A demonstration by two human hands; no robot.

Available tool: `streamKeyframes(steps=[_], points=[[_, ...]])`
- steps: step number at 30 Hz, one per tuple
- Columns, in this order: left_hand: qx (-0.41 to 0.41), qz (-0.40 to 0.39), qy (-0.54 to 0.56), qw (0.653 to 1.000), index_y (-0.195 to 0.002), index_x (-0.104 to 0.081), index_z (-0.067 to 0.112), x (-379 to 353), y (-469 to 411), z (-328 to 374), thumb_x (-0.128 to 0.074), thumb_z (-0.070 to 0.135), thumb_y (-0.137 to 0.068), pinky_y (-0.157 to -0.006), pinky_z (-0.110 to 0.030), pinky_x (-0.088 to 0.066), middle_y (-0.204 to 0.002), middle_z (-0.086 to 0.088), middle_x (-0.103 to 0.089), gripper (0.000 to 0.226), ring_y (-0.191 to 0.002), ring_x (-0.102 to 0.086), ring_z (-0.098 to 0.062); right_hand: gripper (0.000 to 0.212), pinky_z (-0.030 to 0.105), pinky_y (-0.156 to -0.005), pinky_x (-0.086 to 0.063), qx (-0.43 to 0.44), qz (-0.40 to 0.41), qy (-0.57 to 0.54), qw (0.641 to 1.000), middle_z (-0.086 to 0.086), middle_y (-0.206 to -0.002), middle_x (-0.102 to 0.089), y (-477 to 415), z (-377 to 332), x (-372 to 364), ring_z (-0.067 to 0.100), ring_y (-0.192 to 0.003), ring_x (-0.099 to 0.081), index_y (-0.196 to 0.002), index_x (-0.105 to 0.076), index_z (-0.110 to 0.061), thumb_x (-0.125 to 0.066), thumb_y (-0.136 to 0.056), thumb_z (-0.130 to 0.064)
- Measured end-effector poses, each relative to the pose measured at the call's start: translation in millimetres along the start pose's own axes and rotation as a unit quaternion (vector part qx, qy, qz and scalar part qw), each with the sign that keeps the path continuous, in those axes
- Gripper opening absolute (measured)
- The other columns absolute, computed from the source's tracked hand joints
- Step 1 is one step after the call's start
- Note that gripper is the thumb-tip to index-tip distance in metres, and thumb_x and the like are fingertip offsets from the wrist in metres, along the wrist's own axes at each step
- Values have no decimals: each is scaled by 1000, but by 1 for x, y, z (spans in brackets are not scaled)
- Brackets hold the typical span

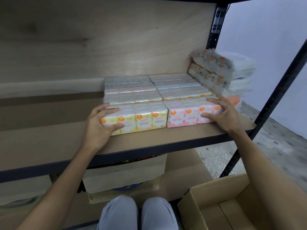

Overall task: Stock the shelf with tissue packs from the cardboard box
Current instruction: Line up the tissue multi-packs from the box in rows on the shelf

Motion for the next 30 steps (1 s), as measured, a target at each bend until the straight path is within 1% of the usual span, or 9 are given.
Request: streamKeyframes(steps=[2,4,6,8,9,11,13,21,30], points=[[-1,4,-8,1000,-109,-67,32,-1,-3,-1,-86,18,-64,-95,-1,-30,-135,12,-47,51,-124,-44,0,65,5,-98,-25,0,4,0,1000,-4,-153,-31,0,-1,-2,-2,-132,-30,-122,-63,-32,-86,-62,-31],[3,10,-16,1000,-109,-68,32,-3,-4,-2,-86,18,-64,-95,-1,-29,-135,12,-47,50,-124,-44,-1,64,3,-93,-26,-3,9,8,1000,-3,-153,-30,0,-3,-3,0,-127,-34,-121,-62,-33,-86,-62,-30],[7,14,-24,1000,-109,-67,31,-5,-3,0,-86,18,-65,-94,-2,-30,-135,11,-47,49,-125,-44,-3,62,9,-94,-33,-3,22,23,999,-1,-153,-28,2,-7,-5,7,-120,-42,-121,-62,-35,-86,-63,-33],[-6,16,-41,999,-111,-67,28,-5,0,3,-85,18,-66,-99,-4,-30,-137,9,-46,49,-130,-41,-7,61,28,-106,-38,7,47,65,997,-1,-152,-27,4,-8,-4,15,-122,-43,-119,-61,-40,-85,-63,-41],[-24,17,-64,997,-114,-67,27,-5,1,5,-85,20,-67,-108,-12,-29,-139,8,-46,51,-135,-36,-10,60,39,-110,-34,16,62,95,993,-3,-151,-26,6,-8,-3,18,-128,-39,-118,-62,-43,-84,-62,-46],[-75,14,-138,987,-120,-64,29,-6,4,12,-85,30,-68,-119,-41,-18,-144,7,-45,56,-143,-25,-13,60,49,-113,-27,34,81,115,989,-8,-151,-24,10,-11,0,19,-135,-30,-116,-60,-48,-82,-60,-53],[-121,5,-186,975,-125,-61,32,-12,6,23,-80,40,-71,-119,-50,-6,-146,7,-44,58,-145,-21,-12,65,51,-114,-23,56,84,118,988,-9,-150,-27,14,-20,0,17,-139,-23,-120,-57,-49,-81,-60,-55],[-180,-47,-285,940,-131,-58,30,-50,-1,41,-75,44,-76,-119,-47,-9,-146,2,-47,59,-143,-29,-20,80,56,-113,10,123,24,282,951,-6,-154,-31,18,-46,-34,16,-148,-6,-136,-44,-44,-67,-65,-71],[-191,-10,-310,931,-124,-63,31,-60,-6,32,-74,41,-76,-107,-34,-24,-131,6,-61,50,-126,-52,-16,76,52,-116,5,147,-29,214,965,-4,-149,-42,2,-35,-42,20,-143,-26,-134,-50,-39,-74,-65,-60]])
Point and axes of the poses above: each hand's wrist, its own y-axis away from the middle knuckle, its own x-axis out of the back of the hand, z = x × y, the point moved 3 cm from there along -y, towards the middle knuckle
